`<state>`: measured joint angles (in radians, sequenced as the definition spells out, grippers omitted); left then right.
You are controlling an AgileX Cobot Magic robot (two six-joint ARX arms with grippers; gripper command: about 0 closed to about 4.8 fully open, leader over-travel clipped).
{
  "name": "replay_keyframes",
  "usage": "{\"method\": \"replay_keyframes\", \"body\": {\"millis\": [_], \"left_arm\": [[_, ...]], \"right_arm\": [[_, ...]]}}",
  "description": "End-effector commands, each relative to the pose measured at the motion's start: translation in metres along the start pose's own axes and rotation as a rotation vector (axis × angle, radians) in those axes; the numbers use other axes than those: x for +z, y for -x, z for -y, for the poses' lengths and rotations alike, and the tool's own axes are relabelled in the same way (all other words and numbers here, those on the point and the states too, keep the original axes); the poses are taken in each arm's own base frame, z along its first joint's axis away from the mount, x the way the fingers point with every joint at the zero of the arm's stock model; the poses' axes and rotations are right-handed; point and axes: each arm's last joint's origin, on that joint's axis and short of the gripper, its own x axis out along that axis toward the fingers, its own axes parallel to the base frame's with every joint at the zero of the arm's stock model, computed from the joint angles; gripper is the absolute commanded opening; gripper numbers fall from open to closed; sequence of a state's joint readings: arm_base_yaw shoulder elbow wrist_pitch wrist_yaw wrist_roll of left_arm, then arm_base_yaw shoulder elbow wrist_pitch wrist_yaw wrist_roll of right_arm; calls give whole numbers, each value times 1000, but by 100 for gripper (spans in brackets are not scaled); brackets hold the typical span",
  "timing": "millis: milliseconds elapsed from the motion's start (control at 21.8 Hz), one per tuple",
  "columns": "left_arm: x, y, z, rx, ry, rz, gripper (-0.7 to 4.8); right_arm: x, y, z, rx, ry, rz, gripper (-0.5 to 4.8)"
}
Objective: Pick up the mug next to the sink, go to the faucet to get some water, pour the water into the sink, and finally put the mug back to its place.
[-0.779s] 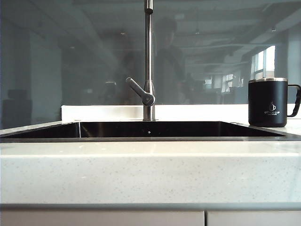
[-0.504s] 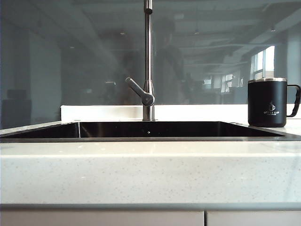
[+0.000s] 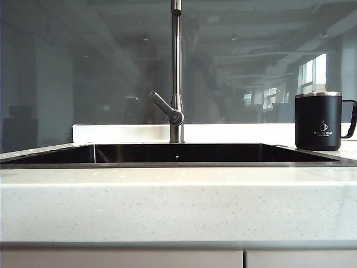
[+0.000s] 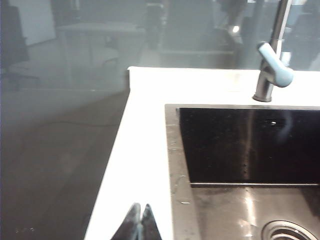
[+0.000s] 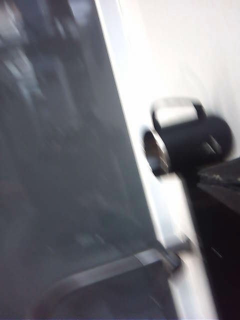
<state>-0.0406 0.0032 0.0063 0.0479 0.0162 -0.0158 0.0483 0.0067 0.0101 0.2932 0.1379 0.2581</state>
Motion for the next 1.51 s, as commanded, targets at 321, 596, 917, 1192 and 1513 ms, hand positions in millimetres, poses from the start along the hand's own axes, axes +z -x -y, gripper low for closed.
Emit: {"method": "replay_keyframes", "body": {"millis": [321, 596, 917, 1192, 1513], "left_arm": [[8, 0, 0, -11, -2, 77, -6], [10, 1, 1, -30, -3, 91, -6], [13, 1, 1, -33, -4, 128, -6], [13, 1, 1, -34, -4, 128, -5], [13, 1, 1, -33, -4, 126, -5]], "right_arm": [[15, -69, 23, -138, 151, -76, 63], [-21, -156, 67, 80, 145, -224, 254], [-57, -198, 87, 66, 233, -298, 254], [-69, -206, 87, 83, 233, -315, 253], [-78, -218, 83, 72, 239, -299, 248]]}}
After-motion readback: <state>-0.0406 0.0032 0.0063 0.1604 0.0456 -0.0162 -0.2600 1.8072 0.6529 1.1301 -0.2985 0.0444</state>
